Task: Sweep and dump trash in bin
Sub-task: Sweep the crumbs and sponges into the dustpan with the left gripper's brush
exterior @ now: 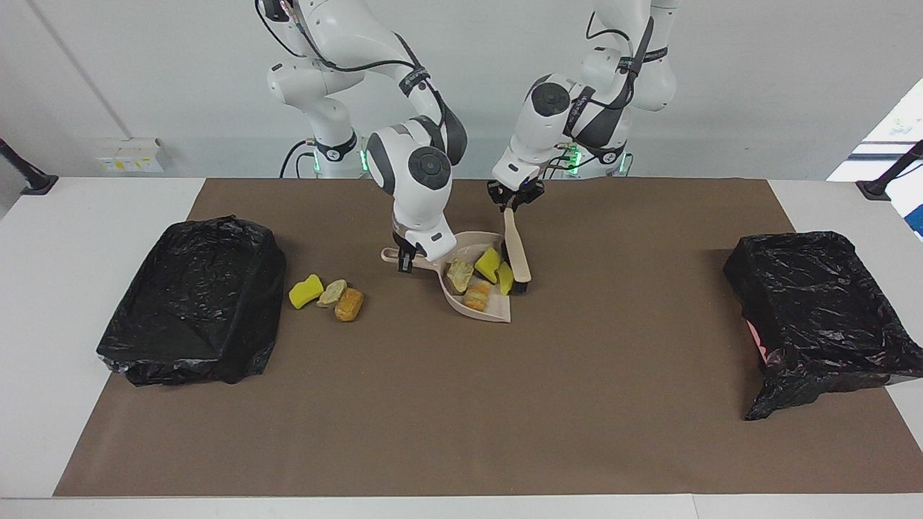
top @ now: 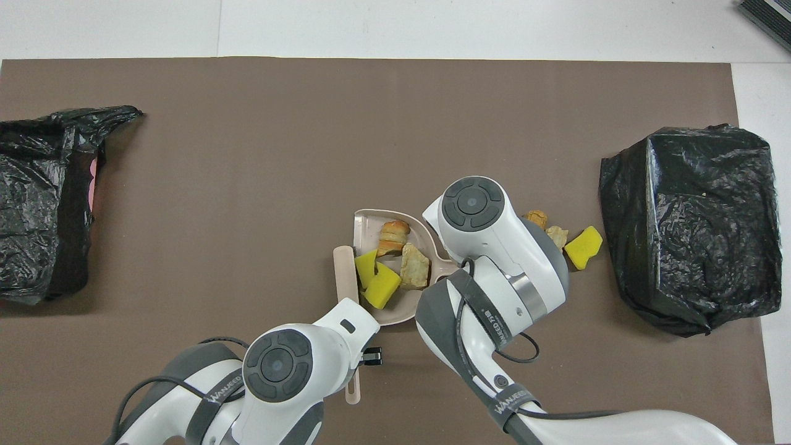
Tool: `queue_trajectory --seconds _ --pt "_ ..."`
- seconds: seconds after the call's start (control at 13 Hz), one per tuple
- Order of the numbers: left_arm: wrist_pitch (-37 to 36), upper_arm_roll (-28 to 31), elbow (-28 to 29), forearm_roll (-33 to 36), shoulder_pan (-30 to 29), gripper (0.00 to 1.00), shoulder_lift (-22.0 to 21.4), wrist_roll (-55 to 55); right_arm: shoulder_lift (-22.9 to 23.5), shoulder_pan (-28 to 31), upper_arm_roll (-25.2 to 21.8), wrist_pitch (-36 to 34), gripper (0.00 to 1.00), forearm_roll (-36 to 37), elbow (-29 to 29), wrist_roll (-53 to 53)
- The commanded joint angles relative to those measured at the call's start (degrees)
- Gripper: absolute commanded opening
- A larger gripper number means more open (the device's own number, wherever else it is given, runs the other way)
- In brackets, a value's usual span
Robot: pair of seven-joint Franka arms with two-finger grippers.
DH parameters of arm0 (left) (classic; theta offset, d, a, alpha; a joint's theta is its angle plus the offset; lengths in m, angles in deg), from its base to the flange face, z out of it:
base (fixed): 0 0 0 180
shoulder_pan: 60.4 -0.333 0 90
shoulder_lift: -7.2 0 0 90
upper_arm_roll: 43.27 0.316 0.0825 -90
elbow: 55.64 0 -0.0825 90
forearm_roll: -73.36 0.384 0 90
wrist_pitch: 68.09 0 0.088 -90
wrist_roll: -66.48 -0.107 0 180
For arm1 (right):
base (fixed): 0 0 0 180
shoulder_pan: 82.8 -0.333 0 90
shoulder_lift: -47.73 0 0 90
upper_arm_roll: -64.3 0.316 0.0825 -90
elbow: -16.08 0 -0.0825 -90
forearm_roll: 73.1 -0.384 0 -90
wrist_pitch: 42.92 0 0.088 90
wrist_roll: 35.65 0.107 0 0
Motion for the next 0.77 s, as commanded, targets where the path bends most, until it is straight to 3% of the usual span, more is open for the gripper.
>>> queue_trajectory --seconds 0.0,0.46,0.69 --pt "0.14 0.72 -2.98 -1.47 2.37 0.00 1.73 -0.98 -0.78 0.20 0.36 -0.88 0.00 1.36 0.26 1.22" --pt "-7.06 1.34 -5.63 0.01 0.53 0.00 2.17 1.39 -1.57 0.90 0.28 -0.45 0.00 0.13 0.08 3.76" --pt "-11.36 1.34 -7.12 7.21 -1.32 0.00 1.99 4.10 -2.98 3.53 0.19 -0.44 0.00 -2.50 0.08 4.04"
